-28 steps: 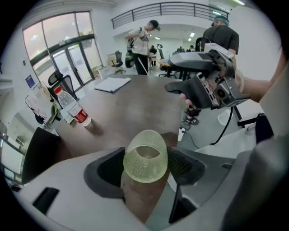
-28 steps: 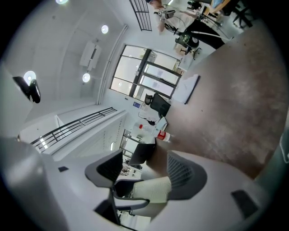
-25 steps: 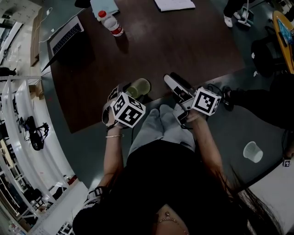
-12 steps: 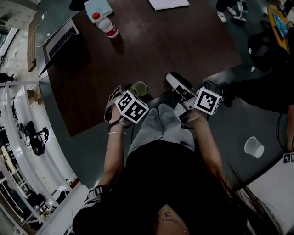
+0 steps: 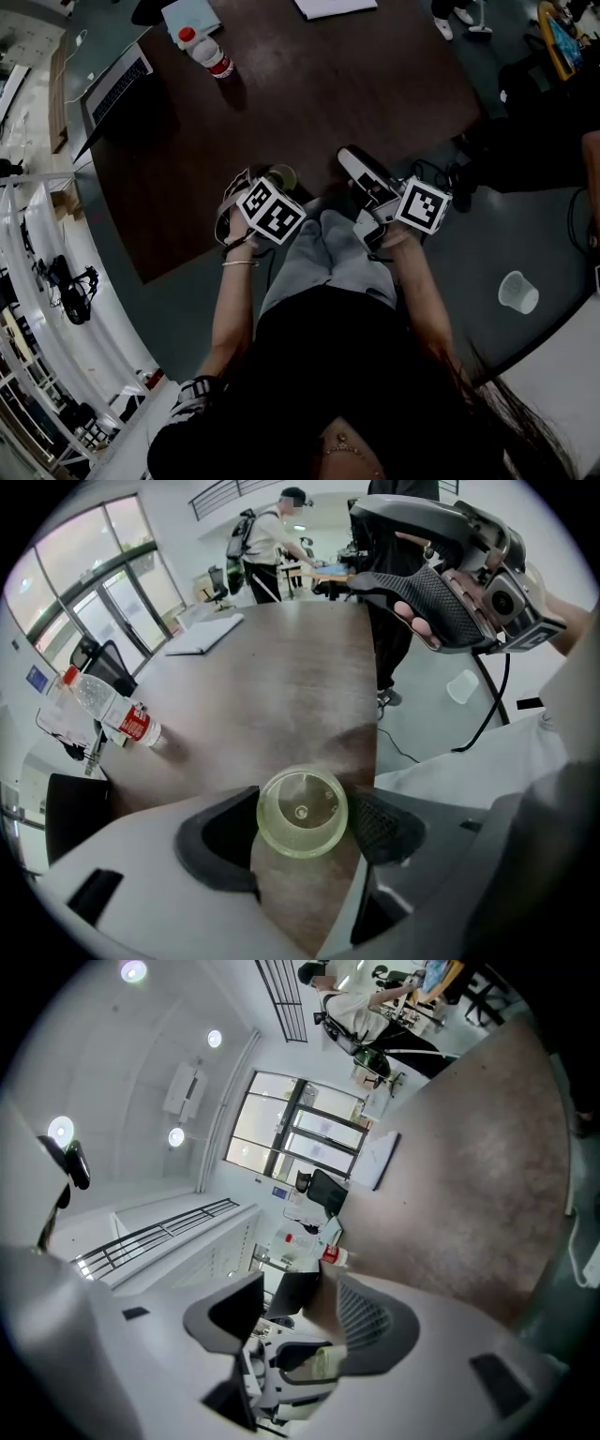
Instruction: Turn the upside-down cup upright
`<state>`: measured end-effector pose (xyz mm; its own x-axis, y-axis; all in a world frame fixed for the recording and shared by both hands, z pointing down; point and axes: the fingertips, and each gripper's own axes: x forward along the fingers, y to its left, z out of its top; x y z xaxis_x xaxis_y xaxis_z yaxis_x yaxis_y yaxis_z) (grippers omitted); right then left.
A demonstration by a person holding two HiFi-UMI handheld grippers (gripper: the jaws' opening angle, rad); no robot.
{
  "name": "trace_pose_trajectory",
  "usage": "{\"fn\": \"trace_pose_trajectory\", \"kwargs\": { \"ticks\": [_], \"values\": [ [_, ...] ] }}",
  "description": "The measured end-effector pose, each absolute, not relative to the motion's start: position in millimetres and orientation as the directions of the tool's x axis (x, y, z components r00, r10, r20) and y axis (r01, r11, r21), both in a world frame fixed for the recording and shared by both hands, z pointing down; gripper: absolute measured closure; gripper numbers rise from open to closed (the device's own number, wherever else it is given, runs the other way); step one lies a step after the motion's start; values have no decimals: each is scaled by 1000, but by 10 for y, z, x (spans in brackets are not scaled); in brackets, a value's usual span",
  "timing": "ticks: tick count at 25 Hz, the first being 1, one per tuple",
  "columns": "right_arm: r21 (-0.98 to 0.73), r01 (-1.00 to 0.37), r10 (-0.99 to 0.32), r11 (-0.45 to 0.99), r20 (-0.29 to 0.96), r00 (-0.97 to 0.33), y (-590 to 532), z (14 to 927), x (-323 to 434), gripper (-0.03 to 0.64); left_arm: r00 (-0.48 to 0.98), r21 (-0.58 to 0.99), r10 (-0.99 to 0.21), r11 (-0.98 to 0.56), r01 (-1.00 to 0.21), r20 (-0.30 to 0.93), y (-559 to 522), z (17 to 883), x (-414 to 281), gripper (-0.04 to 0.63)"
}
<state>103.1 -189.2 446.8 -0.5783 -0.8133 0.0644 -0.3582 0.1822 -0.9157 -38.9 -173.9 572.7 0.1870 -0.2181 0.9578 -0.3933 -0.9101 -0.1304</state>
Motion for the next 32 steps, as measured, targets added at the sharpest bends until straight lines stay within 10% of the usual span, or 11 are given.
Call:
{"fn": "trace_pose_trajectory", "kwargs": {
  "ticks": [24, 32],
  "values": [
    [-911, -314, -760, 266, 1, -650, -1888, 4240, 742, 383, 413, -37, -268, -872, -489, 870, -1775, 5236, -349, 295],
    [-850, -398, -724, 344, 30, -689, -1892, 4092, 475, 526, 569, 103, -389, -755, -648, 724, -1746, 4830, -477, 295]
  ]
}}
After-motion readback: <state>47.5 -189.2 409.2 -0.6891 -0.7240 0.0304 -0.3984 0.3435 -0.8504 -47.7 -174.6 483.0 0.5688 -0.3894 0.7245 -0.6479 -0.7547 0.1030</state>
